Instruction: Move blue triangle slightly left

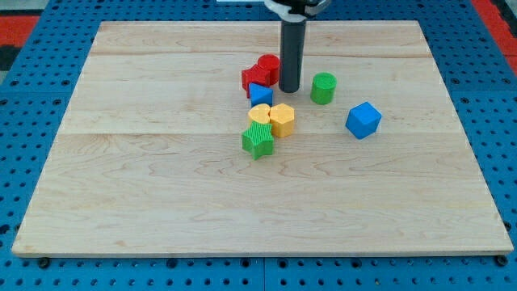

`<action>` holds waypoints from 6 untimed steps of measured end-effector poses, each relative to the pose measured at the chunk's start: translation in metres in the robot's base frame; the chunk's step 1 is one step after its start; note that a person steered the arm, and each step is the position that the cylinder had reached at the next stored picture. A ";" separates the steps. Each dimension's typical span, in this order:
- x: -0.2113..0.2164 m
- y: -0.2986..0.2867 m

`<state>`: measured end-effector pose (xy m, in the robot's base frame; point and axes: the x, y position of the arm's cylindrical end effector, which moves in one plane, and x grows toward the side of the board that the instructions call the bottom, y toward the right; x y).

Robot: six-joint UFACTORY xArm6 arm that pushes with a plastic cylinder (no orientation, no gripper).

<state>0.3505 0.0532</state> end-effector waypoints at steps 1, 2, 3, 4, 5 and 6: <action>0.005 0.047; 0.025 0.080; 0.026 0.074; 0.028 0.019; 0.037 -0.033; 0.040 -0.085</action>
